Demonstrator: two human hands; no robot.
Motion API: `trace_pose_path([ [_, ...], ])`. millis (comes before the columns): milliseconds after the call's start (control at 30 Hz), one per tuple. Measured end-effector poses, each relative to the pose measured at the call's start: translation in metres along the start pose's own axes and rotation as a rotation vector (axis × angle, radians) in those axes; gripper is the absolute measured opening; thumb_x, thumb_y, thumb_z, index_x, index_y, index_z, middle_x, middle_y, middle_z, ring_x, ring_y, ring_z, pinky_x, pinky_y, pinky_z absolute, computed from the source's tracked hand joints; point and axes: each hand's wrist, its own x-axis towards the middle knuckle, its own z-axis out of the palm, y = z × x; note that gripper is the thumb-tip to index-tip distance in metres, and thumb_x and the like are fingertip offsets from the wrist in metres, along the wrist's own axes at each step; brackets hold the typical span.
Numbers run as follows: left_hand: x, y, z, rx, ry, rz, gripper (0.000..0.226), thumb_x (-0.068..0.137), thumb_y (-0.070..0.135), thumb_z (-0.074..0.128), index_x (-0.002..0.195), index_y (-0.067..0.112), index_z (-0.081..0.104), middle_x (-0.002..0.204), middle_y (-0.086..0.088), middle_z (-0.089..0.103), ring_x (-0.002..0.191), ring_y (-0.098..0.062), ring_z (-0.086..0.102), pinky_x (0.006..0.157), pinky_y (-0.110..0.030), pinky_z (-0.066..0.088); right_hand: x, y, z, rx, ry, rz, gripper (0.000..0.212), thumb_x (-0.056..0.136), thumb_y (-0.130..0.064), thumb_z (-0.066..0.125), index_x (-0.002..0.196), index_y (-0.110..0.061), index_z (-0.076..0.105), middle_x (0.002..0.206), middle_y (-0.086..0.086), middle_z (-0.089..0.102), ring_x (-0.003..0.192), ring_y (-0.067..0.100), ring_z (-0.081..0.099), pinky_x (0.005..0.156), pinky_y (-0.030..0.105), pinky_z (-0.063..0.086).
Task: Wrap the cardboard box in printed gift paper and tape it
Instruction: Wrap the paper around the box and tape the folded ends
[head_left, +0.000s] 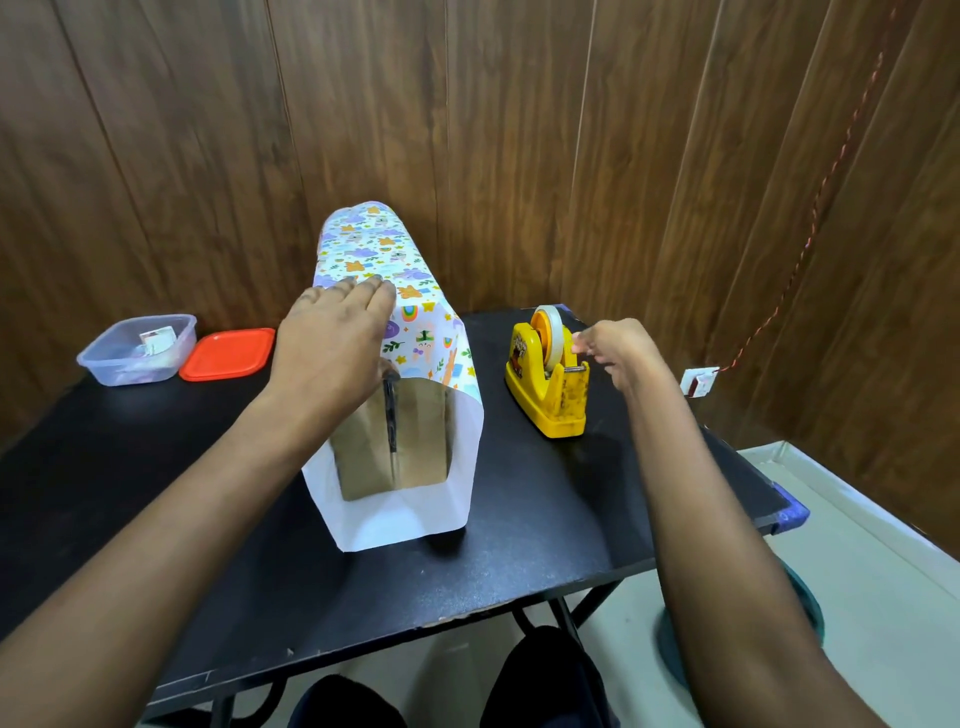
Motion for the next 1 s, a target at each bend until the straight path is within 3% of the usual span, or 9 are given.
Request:
trace_pose_path([
  [67, 0.000, 0.000, -0.001, -0.005, -0.004, -0.008, 0.081, 0.049, 0.015, 0.090, 0.118, -0.008, 0.055, 0.117, -0.027, 0.061, 0.104, -0.045, 0.060, 0.084, -0.053, 0.046, -0.007, 0.006, -0.003, -0.029, -0.032, 0.053, 0.010, 0.083, 0.003, 0.056, 0.081, -0.004, 0.062, 0.070, 0.004, 0.050, 0.060, 0.012, 0.041, 0.060, 0.024, 0.036],
  [133, 0.000, 0.000, 0.000, -0.007, -0.005, -0.007, 0.081, 0.049, 0.016, 0.090, 0.119, -0.007, 0.055, 0.118, -0.027, 0.060, 0.106, -0.045, 0.059, 0.085, -0.053, 0.046, -0.012, 0.019, -0.001, -0.008, -0.045, 0.117, 0.018, 0.090, -0.003, 0.053, 0.074, -0.008, 0.057, 0.064, 0.002, 0.047, 0.053, 0.010, 0.036, 0.050, 0.022, 0.030],
  [267, 0.000, -0.001, 0.002, -0.006, 0.003, -0.004, 0.082, 0.048, 0.016, 0.091, 0.119, -0.007, 0.055, 0.118, -0.027, 0.060, 0.105, -0.045, 0.060, 0.085, -0.053, 0.046, -0.014, 0.048, 0.010, 0.151, 0.005, 0.145, 0.028, 0.090, -0.029, 0.062, 0.070, -0.011, 0.055, 0.066, 0.000, 0.053, 0.057, 0.009, 0.045, 0.052, 0.020, 0.036],
  [433, 0.000, -0.002, 0.004, -0.001, 0.012, -0.007, 0.083, 0.049, 0.018, 0.091, 0.119, -0.007, 0.055, 0.119, -0.027, 0.060, 0.106, -0.045, 0.059, 0.086, -0.053, 0.046, -0.014, 0.061, 0.022, 0.347, 0.057, 0.066, 0.034, 0.091, -0.030, 0.061, 0.064, -0.010, 0.054, 0.063, 0.003, 0.057, 0.057, 0.012, 0.051, 0.058, 0.023, 0.041],
  [600, 0.001, -0.002, 0.004, -0.001, 0.022, -0.008, 0.083, 0.050, 0.016, 0.090, 0.121, -0.007, 0.054, 0.120, -0.027, 0.060, 0.107, -0.045, 0.058, 0.087, -0.053, 0.045, -0.016, 0.068, 0.035, 0.616, 0.042, 0.146, 0.034, 0.089, -0.032, 0.063, 0.064, -0.010, 0.053, 0.047, 0.000, 0.061, 0.057, 0.014, 0.056, 0.056, 0.025, 0.047],
  [800, 0.001, -0.002, 0.005, -0.005, 0.037, -0.002, 0.083, 0.044, 0.015, 0.092, 0.116, -0.008, 0.057, 0.115, -0.027, 0.062, 0.101, -0.046, 0.061, 0.082, -0.053, 0.048, -0.022, 0.064, 0.044, 0.883, 0.046, 0.223, 0.030, 0.090, -0.026, 0.062, 0.070, -0.006, 0.053, 0.069, 0.008, 0.060, 0.066, 0.018, 0.060, 0.076, 0.034, 0.051],
  [1000, 0.000, -0.001, 0.004, -0.008, 0.039, -0.004, 0.085, 0.037, 0.016, 0.093, 0.111, -0.008, 0.059, 0.107, -0.027, 0.065, 0.094, -0.045, 0.064, 0.077, -0.051, 0.050, -0.024, 0.064, 0.049, 0.964, 0.074, 0.211, 0.027, 0.091, -0.024, 0.060, 0.074, -0.004, 0.054, 0.071, 0.011, 0.060, 0.067, 0.019, 0.062, 0.062, 0.032, 0.053],
])
